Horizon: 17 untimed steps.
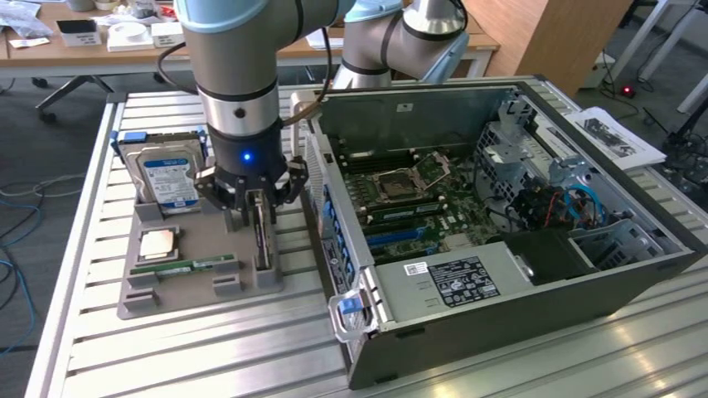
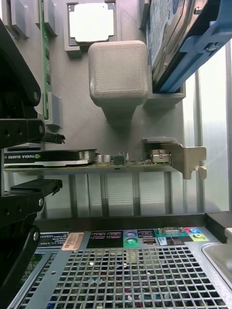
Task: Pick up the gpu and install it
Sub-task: 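Pick up the gpu and move the gpu toward the slot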
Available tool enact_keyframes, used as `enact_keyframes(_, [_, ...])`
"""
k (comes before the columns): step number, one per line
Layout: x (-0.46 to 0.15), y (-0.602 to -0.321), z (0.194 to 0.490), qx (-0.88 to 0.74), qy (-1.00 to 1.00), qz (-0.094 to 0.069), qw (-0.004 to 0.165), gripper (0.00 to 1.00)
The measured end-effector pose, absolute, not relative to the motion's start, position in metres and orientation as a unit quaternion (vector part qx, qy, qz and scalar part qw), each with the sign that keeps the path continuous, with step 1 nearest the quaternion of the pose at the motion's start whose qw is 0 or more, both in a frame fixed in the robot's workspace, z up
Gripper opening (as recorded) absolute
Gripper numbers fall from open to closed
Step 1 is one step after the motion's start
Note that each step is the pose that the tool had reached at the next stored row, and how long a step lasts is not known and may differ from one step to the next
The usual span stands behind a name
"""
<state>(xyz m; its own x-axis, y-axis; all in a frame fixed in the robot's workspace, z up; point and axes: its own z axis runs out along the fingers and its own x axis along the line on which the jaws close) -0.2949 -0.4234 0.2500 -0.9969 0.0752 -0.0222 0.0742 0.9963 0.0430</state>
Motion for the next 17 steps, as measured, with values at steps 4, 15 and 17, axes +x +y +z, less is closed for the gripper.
enact_keyframes(4, [-0.2949,-0.4234,0.2486,0.037,0.999,0.021,0.012,0.43])
enact_keyframes(15, [-0.2949,-0.4234,0.2469,0.037,0.999,0.021,0.012,0.43])
enact_keyframes(17, [-0.2949,-0.4234,0.2465,0.037,0.999,0.021,0.012,0.43])
